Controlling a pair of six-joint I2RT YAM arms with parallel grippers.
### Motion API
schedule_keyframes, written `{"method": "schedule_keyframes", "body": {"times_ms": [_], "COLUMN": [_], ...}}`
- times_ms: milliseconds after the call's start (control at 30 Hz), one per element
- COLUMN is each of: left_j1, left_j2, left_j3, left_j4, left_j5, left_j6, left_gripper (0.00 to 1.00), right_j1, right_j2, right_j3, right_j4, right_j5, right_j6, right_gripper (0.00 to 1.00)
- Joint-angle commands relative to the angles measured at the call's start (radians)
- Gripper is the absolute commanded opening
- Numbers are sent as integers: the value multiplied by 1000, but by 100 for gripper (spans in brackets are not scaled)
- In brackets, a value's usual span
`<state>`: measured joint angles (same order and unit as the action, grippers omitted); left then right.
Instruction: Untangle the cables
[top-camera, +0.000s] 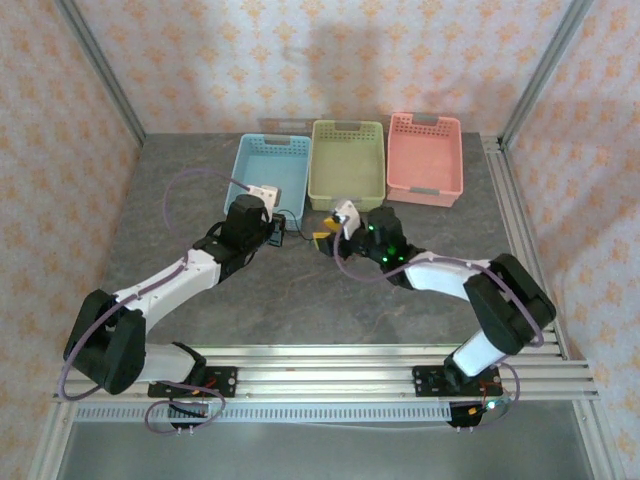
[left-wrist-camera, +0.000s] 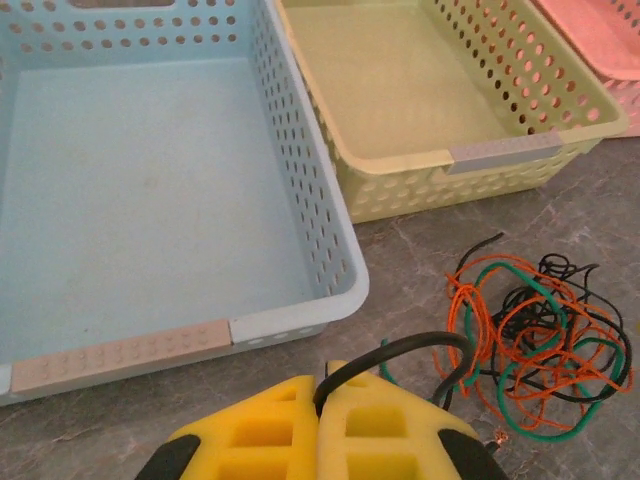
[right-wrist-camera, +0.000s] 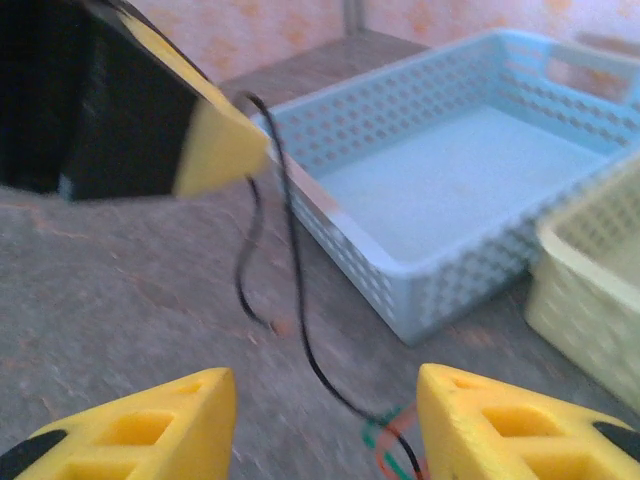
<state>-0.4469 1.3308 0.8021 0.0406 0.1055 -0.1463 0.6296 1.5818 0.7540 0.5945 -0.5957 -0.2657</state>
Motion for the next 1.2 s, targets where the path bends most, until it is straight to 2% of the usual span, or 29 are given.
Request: {"method": "schedule_keyframes", "body": {"times_ms": [0,200,367,633,767,1067,1167], "left_j1": [-12,-14,-23,-29,-35,-33,-35], "left_j2": [-32,-39,-25,-16,-13,-68,-71], "left_j3": [-22,-28,-16,-11,-6,-57,-58], "left_j4": [51,63,56,54,49,91,94], "left_j5": [45,63,92,118,121,89,108], "left_j6": [29,36,49,57,65,53,53], "left_gripper": [0,0,0,0,0,0,0], "right_j1": [12,25,29,29,28,28,29], "right_j2": [86,228,293,290,302,331,327], "right_j3": [99,207,202,177,168,214,210], "right_j4": [-75,-89,8,73,132,-25,-29], "right_j5": [-75,-125,-102,-29,17,125,141], "right_j6": [-80,-103,-71,-71,-48,-112,-112], "right_gripper": [50,45,45,31,19,18,18]}}
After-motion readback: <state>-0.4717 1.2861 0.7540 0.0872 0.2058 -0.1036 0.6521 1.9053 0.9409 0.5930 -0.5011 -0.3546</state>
